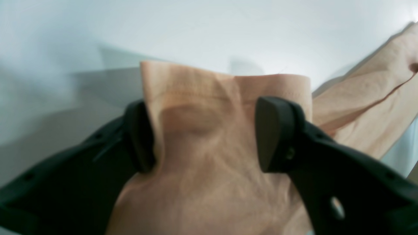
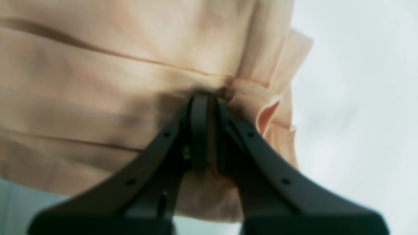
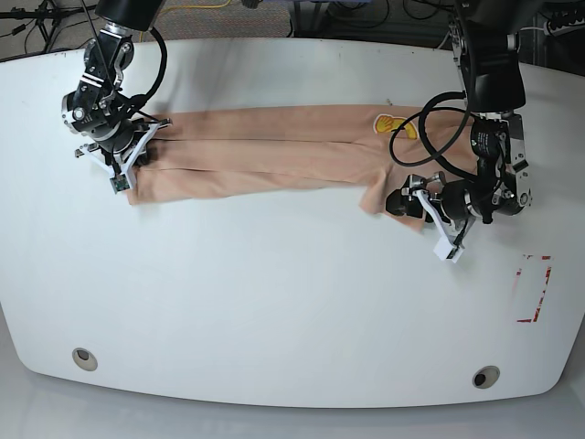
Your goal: Fold the T-shirt properly
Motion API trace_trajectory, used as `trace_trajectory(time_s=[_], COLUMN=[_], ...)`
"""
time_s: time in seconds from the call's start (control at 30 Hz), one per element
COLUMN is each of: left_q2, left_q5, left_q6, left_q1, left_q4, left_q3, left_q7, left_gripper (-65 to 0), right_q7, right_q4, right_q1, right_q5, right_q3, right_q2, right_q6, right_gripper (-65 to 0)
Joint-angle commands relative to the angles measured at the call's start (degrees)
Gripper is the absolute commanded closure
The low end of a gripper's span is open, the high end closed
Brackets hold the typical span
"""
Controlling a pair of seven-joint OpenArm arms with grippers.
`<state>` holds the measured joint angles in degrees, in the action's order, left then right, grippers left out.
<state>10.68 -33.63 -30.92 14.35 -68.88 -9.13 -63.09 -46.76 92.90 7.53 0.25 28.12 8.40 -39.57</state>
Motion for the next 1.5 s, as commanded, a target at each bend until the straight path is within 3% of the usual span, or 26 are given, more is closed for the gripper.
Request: trace_trajectory(time_s=[0.0, 0.07, 0.1, 0.17, 0.57, 1.03, 1.47], left_q2=[0.27, 0.27, 0.27, 0.27, 0.62, 0.97, 7.65], left_q5=[-0.09, -0.09, -0.09, -0.26, -3.69, -12.48, -24.0], left_q6=[-0.07, -0.07, -0.07, -0.07, -1.74, -2.09, -2.09], left_q1=[0.82, 0.82, 0.82, 1.08, 0.82, -3.49, -15.98], left_q4=[-0.7, -0.61, 0.0, 1.06, -3.87, -16.17, -24.52], left_q3=[0.03, 0.03, 0.03, -0.06, -0.24, -2.7, -2.79], left_q7=[-0.25, 0.01, 0.19, 0.28, -0.51, -9.31, -11.24], left_gripper=[-27.2, -16.8, -8.6, -1.5, -1.7, -1.7, -1.8], right_q7=[-1.19, -1.19, -1.19, -1.19, -1.19, -1.19, -1.19], right_q4=[0.59, 0.59, 0.59, 0.59, 0.68, 0.68, 0.59], right_q1=[-0.1, -0.1, -0.1, -0.1, -0.1, -0.1, -0.36], right_q5=[-0.38, -0.38, -0.38, -0.38, -0.38, -0.38, -0.38], right_q3=[0.06, 0.06, 0.06, 0.06, 0.06, 0.06, 0.06], right_q2=[0.43, 0.43, 0.43, 0.43, 0.43, 0.43, 0.43], right_q6=[-0.43, -0.43, -0.43, -0.43, -0.43, -0.43, -0.43], right_gripper=[-4.1, -4.1, -4.0, -4.0, -4.0, -4.0, -4.0])
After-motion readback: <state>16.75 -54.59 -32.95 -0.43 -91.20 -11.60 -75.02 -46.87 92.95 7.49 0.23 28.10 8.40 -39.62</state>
